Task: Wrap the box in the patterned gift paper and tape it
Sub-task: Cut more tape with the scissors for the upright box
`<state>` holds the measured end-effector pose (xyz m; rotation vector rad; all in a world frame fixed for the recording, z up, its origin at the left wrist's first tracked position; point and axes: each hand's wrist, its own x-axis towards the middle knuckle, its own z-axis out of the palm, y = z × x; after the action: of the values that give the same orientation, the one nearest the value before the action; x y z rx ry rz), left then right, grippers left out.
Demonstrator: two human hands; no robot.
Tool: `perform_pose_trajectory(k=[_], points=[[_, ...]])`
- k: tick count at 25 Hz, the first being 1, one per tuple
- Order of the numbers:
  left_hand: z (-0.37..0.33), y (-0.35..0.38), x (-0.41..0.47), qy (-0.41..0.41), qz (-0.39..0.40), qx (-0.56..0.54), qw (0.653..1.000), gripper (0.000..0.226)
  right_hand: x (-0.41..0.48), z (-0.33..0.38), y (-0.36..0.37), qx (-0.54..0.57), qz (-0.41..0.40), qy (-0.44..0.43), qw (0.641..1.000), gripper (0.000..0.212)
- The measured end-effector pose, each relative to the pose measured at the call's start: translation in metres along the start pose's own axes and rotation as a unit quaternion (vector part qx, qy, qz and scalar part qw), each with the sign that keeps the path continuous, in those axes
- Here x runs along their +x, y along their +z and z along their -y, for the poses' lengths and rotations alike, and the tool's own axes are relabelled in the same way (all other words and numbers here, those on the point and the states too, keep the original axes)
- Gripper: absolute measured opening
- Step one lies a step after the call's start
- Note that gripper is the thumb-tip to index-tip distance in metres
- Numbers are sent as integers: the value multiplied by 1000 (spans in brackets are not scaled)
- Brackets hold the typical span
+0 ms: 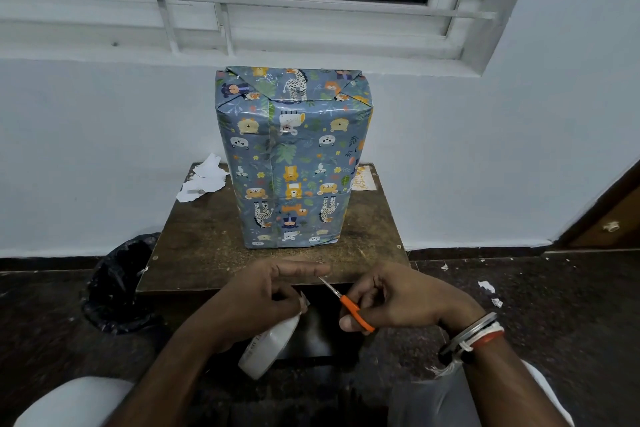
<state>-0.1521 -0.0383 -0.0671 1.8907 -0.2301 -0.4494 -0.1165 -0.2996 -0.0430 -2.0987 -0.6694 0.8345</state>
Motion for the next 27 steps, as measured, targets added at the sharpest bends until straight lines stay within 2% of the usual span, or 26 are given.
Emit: perform_pose_trajectory(k=[5,9,10,12,15,17,19,22,27], points=[[-2,1,-2,1,4,-109,994,57,3,1,3,-34,1,16,999,22],[-7,0,0,23,-25,-188,981,60,6,0,5,-87,0,48,995,26],[-7,0,1,25,-32,-199,979,59,6,-4,4,-107,-28,60,992,26],[-7,-1,0,27,-35,-211,976,61,8,-14,-1,-127,-137,109,976,33],[-6,-1,1,39,-46,-202,977,65,14,-27,-9,-145,-319,204,914,40],[-7,1,2,47,-54,-208,976,67,21,-29,-11,-176,-377,239,877,39],[-8,3,1,51,-62,-221,972,68,29,-26,-8,-213,-391,254,859,39],[-7,4,1,49,-67,-223,971,68,44,-23,0,-285,-371,262,844,29],[-6,2,0,58,-70,-226,970,67,48,-10,-3,-327,-316,259,852,31]])
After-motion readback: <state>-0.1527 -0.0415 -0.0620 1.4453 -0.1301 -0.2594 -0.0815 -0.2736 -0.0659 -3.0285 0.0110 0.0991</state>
